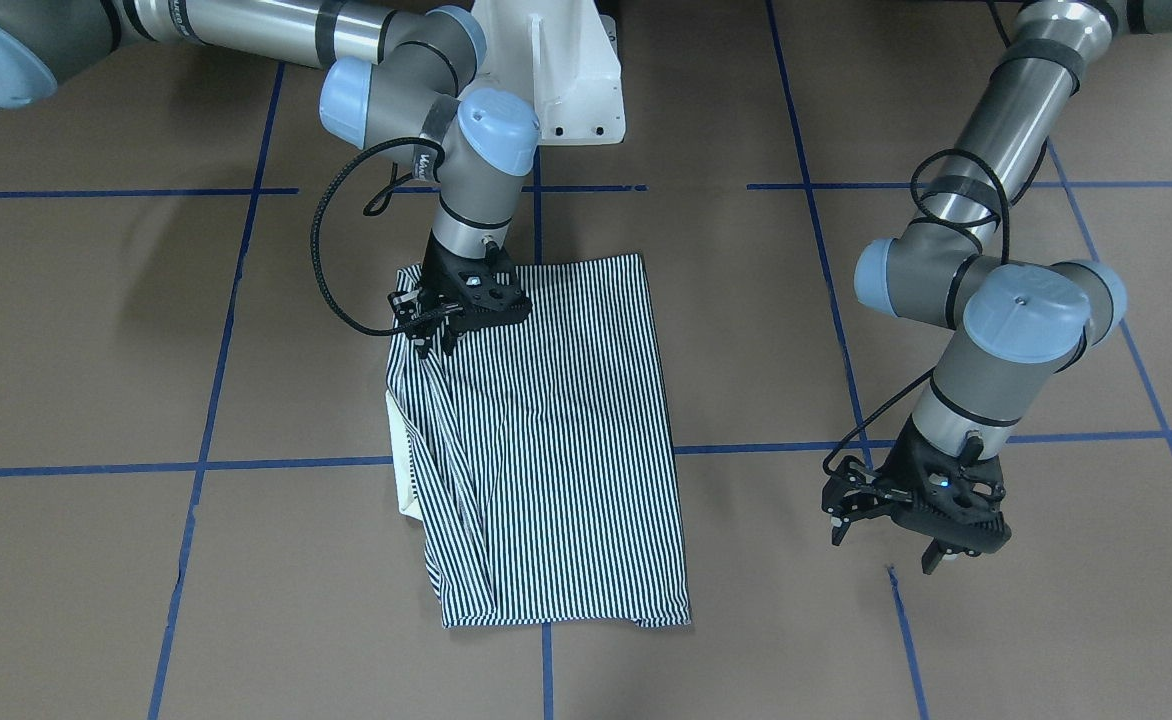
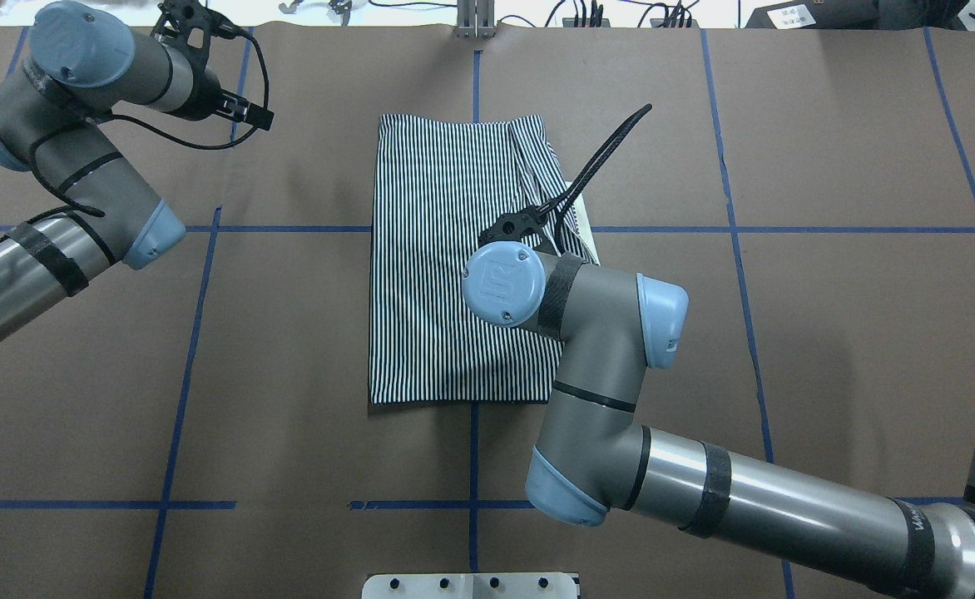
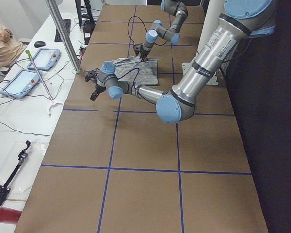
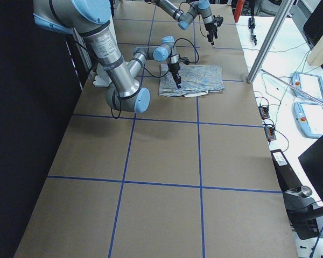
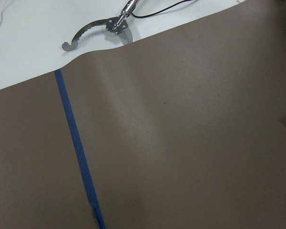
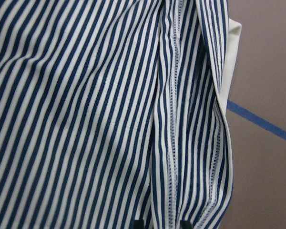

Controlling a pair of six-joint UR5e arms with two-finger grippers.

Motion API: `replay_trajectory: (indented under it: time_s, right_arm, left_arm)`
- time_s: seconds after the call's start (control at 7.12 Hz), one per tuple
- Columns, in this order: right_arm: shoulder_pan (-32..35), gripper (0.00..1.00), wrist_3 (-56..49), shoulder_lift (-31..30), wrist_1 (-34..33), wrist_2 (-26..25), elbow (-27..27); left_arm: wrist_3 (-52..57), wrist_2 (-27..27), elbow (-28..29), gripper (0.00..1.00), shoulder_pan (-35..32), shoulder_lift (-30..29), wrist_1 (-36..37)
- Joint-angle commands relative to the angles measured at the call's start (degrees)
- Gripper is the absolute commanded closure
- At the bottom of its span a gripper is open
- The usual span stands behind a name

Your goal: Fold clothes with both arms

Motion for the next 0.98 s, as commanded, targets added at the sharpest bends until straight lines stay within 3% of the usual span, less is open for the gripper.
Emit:
replay_trajectory:
  time_s: [0.0,0.14,0.42,0.84]
  right_arm:
    - [-0.11,0.60,-0.21,-0.53,-0.03,-0.28,-0.45]
    - [-0.11,0.61,-0.21,-0.70,-0.03,-0.37,-0.46]
    - [-0.02,0.97,-0.30,-0.62,-0.03,-0.72,-0.37]
    - [0.68,1.00,-0.92,-1.40,-0.03,-0.81,0.42]
  left_arm:
    - [0.00,0.00,0.00,0.00,-0.09,-0.06,0.00]
    - [0.00,0.00,0.00,0.00,0.00,-0.06,-0.09]
    - [0.00,0.00,0.00,0.00,0.00,-0.06,0.00]
    - [0.00,0.00,0.09,0.00,0.00,-0.06,0.00]
